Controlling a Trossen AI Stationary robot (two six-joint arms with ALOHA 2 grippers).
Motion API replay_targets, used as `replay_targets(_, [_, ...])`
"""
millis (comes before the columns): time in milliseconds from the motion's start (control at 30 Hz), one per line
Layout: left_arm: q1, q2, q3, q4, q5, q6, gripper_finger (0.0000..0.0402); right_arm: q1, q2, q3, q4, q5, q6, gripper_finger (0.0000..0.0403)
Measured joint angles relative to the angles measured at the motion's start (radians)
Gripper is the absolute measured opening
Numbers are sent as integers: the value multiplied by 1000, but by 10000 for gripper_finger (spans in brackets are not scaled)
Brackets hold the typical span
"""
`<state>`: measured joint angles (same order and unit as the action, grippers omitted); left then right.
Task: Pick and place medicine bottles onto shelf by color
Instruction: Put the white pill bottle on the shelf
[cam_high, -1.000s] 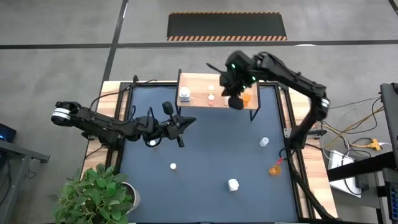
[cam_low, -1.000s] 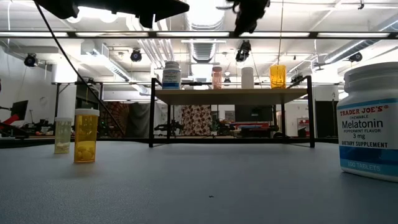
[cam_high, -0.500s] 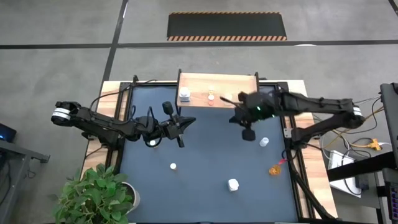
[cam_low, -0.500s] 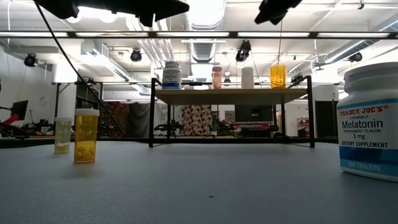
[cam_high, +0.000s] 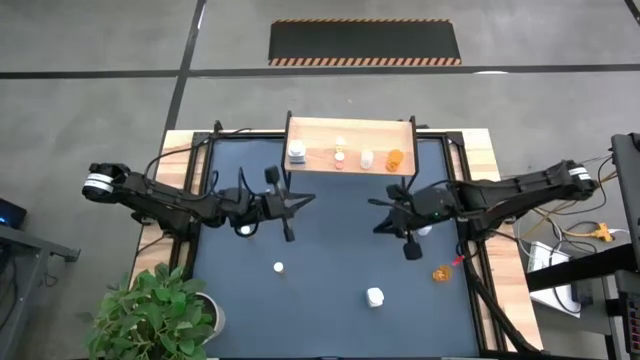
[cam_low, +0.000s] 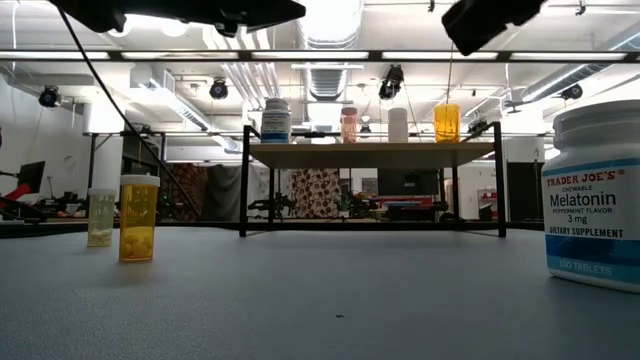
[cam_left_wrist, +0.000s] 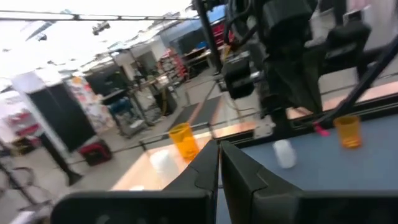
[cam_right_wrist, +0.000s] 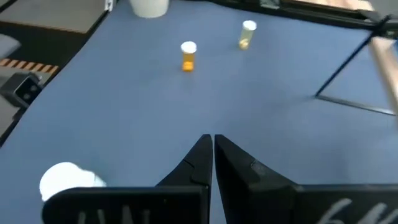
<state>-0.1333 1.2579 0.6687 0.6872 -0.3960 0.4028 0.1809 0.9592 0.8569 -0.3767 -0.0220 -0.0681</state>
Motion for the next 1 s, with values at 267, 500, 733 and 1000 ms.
replay_targets(267, [-1,0,-6,1,33,-58,0,96,27,-39,35,-1,135,9])
replay_targets(500, [-5,0,-8,2,39,-60,0,239,69,2,-53,-4,281,9])
replay_targets(733, [-25,0,-8,2,127,-107,0,369,141,5,-106,-7,407,9])
replay_targets(1000, [-68,134,17,34,139,-199,0,472,274,4,-101,4,532,9])
